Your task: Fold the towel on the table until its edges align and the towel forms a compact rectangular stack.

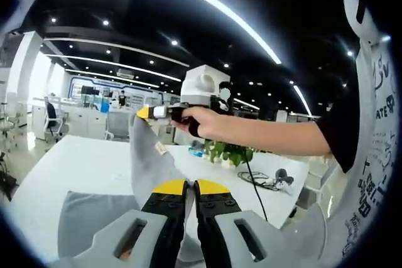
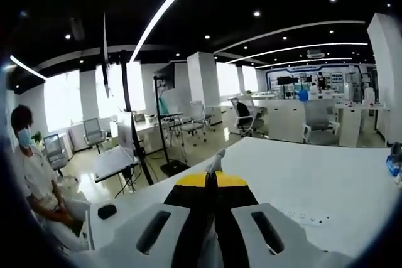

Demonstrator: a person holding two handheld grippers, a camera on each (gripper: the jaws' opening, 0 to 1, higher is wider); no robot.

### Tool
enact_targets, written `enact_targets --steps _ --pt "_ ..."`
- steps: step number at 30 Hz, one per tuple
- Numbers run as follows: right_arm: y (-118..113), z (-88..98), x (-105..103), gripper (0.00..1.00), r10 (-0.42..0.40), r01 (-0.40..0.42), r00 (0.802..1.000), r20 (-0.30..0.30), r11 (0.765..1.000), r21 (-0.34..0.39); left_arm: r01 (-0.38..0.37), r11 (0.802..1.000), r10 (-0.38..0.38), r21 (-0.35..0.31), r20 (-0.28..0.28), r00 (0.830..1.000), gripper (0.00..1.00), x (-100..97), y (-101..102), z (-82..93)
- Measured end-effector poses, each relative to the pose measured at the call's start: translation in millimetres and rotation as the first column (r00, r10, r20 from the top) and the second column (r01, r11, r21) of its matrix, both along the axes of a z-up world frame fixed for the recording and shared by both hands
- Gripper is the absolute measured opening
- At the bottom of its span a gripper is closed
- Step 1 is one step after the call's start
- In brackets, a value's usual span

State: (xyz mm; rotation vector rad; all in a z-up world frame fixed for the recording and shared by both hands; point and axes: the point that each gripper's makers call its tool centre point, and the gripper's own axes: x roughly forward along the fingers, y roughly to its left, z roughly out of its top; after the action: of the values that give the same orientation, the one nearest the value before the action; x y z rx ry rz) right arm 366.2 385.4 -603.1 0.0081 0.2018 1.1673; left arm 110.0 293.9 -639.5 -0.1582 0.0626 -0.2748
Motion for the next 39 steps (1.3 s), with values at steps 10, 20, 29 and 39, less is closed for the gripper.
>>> enact_targets --steps 10,20,29,39 --pt "22.3 -22.3 -6.7 0.0 0.02 -0.021 0.999 -0.032 0.999 -0.03 -0.071 0.997 0.07 -0.021 -0.043 0.997 0.05 -11.7 25.6 -15.6" --pt "42.0 -47.5 -17.0 0.0 0.032 -0.037 0.997 -0.074 0.997 -0.069 -0.128 0.991 0.125 -0.034 -0.085 0.989 0.05 -24.3 53.1 -33.3" --pt "69.0 -63.9 -28.2 0.0 0.049 -0.057 0.996 -0.076 0.994 -0.097 -0.229 0.972 0.222 -0.051 -0.125 0.967 0.05 -32.1 79.9 -49.2" --pt "94.8 -87.8 -28.8 0.0 0.058 -0.071 0.994 -0.096 0.988 -0.139 -0.387 0.922 0.379 -0.01 -0.178 0.908 0.05 -45.0 115.2 -75.9"
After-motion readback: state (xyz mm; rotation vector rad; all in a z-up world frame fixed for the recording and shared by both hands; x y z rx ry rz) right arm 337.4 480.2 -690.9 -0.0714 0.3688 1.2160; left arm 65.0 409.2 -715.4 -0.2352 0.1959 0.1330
